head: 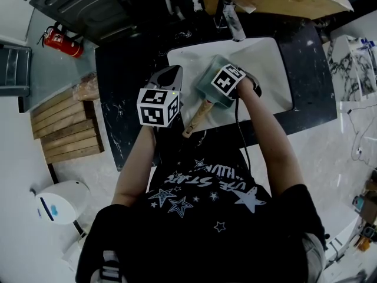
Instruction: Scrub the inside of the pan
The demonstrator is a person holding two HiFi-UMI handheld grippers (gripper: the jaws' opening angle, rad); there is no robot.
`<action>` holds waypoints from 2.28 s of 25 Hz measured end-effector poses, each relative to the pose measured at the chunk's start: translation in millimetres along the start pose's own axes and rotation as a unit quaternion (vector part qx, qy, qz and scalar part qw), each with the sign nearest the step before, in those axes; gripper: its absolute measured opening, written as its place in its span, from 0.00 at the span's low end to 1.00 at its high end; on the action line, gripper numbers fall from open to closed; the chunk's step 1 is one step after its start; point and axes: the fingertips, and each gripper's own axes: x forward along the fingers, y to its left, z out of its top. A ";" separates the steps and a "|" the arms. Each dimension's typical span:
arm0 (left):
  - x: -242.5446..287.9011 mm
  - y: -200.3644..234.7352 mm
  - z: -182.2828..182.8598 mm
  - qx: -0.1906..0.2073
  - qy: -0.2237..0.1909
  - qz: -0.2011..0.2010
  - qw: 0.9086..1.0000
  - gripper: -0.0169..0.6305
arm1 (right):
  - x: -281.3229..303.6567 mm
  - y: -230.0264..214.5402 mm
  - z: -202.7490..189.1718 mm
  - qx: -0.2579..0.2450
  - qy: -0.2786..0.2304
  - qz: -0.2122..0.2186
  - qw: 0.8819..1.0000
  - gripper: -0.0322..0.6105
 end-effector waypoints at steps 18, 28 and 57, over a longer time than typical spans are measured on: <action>-6.3 -5.3 2.0 0.012 -0.001 -0.009 1.000 0.04 | -21.8 46.5 10.2 -0.013 -0.008 0.063 0.998 0.28; -11.3 -5.3 3.6 0.007 -0.006 -0.010 1.000 0.04 | -30.9 67.6 6.8 0.009 -0.005 0.118 0.993 0.28; 1.6 -8.1 -0.6 0.000 0.002 -0.011 1.000 0.04 | -16.8 -20.5 -10.9 0.070 -0.024 0.030 0.997 0.28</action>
